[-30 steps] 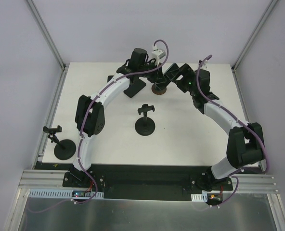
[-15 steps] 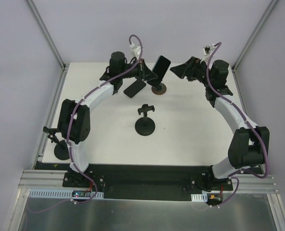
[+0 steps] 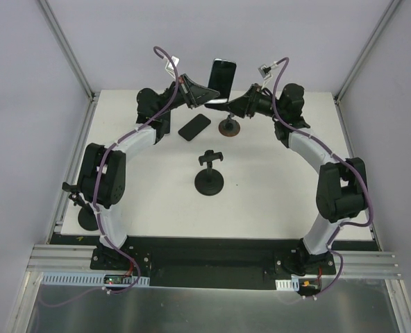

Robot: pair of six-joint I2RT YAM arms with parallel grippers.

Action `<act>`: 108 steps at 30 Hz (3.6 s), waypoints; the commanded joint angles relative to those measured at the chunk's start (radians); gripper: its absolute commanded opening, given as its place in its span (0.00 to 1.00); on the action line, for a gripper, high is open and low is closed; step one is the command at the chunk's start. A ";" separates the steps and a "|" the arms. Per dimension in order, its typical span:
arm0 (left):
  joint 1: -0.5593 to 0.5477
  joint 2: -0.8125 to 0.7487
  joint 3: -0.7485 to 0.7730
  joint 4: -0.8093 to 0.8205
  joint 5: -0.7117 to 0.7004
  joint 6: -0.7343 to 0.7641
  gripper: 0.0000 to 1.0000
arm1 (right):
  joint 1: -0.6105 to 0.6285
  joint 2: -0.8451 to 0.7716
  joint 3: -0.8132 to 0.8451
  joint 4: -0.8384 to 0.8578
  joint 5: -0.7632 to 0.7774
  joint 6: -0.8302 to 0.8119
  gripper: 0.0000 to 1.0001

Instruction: Place the phone on the phone stand

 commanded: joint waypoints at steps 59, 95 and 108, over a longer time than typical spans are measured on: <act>0.010 0.000 0.224 -0.301 0.208 0.161 0.00 | 0.010 0.088 0.101 0.147 -0.334 0.028 0.14; -0.049 -0.957 -0.394 -0.631 -0.128 0.646 0.00 | 0.565 -0.515 -0.169 -1.015 1.019 -0.492 0.77; -0.047 -0.941 -0.394 -0.708 -0.128 0.739 0.00 | 0.565 -0.472 -0.233 -0.838 1.059 -0.594 0.51</act>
